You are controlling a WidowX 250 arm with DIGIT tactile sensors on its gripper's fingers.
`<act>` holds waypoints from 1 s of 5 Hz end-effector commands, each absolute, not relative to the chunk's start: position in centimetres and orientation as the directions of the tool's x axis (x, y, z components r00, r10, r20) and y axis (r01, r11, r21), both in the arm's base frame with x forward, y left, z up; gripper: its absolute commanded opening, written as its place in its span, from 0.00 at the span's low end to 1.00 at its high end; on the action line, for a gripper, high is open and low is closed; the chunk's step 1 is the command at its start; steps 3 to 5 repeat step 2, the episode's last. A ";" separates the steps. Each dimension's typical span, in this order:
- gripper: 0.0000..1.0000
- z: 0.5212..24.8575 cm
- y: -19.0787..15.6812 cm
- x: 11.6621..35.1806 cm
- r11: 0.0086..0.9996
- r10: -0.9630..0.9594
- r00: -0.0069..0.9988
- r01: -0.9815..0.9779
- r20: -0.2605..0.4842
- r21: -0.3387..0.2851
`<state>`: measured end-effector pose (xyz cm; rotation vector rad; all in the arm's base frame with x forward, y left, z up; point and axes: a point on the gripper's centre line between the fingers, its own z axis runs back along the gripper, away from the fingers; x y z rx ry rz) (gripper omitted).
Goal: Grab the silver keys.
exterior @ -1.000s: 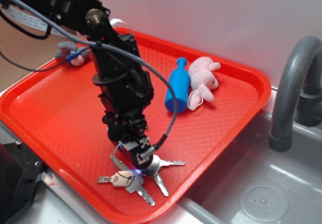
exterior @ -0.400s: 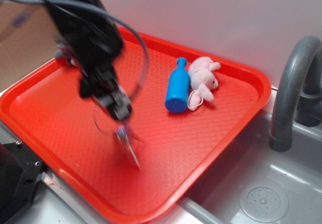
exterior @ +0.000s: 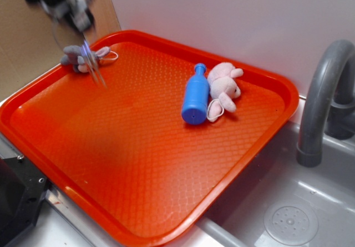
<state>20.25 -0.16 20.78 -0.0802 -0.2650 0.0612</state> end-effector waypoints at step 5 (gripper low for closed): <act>0.00 23.9 2.4 20.7 0.998 0.061 0.948 -0.055 0.311 -0.028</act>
